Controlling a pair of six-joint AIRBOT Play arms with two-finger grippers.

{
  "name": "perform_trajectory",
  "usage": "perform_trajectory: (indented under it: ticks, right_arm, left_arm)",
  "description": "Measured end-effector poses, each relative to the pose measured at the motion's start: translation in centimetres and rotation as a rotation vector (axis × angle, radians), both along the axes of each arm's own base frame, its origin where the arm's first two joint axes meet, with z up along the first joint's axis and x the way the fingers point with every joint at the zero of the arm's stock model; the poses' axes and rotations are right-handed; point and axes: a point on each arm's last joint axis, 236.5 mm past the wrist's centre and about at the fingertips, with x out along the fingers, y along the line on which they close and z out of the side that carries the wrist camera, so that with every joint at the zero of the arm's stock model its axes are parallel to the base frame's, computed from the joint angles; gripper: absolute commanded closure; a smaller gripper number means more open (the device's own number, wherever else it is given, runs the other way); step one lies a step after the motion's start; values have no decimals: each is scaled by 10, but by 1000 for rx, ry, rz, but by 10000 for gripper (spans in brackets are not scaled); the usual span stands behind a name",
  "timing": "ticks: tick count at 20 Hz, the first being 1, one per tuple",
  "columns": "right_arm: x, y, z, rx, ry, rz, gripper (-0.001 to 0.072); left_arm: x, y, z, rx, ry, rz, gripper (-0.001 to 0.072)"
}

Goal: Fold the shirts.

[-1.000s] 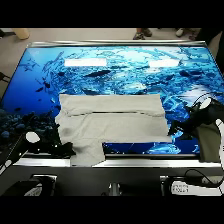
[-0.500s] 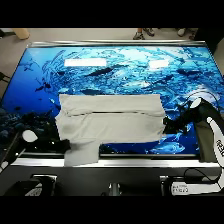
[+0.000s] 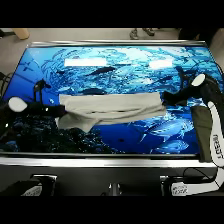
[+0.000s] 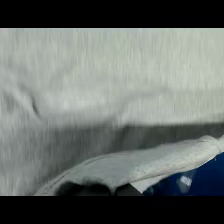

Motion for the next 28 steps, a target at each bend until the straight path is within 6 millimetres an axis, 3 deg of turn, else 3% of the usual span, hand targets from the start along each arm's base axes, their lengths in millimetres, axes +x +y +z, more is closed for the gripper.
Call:
perform_trajectory:
  ticks: [4,6,7,8,9,10,11,15,18,19,21,22,23,24,25,28]
  right_arm:
    - [41,-7,-15,-45,-37,-37,682]
    - [49,-8,-32,-42,-19,-52,678]
    - [51,-5,-42,-32,-4,-55,554]
    - [52,-2,-50,-16,12,-62,296]
    - [54,1,-54,0,14,-68,208]
    - [55,3,-55,12,15,-70,158]
    - [56,5,-53,21,8,-65,59]
    - [51,-15,-45,25,15,-75,18]
    - [42,-12,-61,86,80,-89,55]
    - [40,-6,-66,117,101,-91,178]
    - [38,7,-72,188,130,-101,585]
    - [36,16,-75,224,150,-99,679]
    - [35,24,-72,258,158,-99,682]
    - [36,31,-66,294,156,-99,683]
    - [35,36,-57,316,149,-89,683]
    - [31,53,3,375,76,-29,683]
  left_arm:
    - [65,16,-4,-1,-21,61,683]
    - [82,20,-19,-14,8,89,670]
    - [87,20,-28,-23,31,100,538]
    - [90,18,-39,-35,58,108,287]
    - [90,16,-49,-49,89,115,235]
    - [91,14,-55,-62,110,122,236]
    - [93,14,-56,-74,115,127,236]
    - [97,13,-33,-92,70,118,236]
    - [94,-4,-2,-99,9,72,236]
    - [92,-13,5,-99,-8,51,236]
    - [85,-36,15,-103,-28,0,240]
    - [82,-47,17,-104,-34,-24,255]
    - [81,-59,18,-104,-46,-46,316]
    - [80,-71,17,-105,-52,-66,548]
    - [80,-83,16,-109,-62,-77,678]
    - [81,-129,2,-153,-63,-86,681]
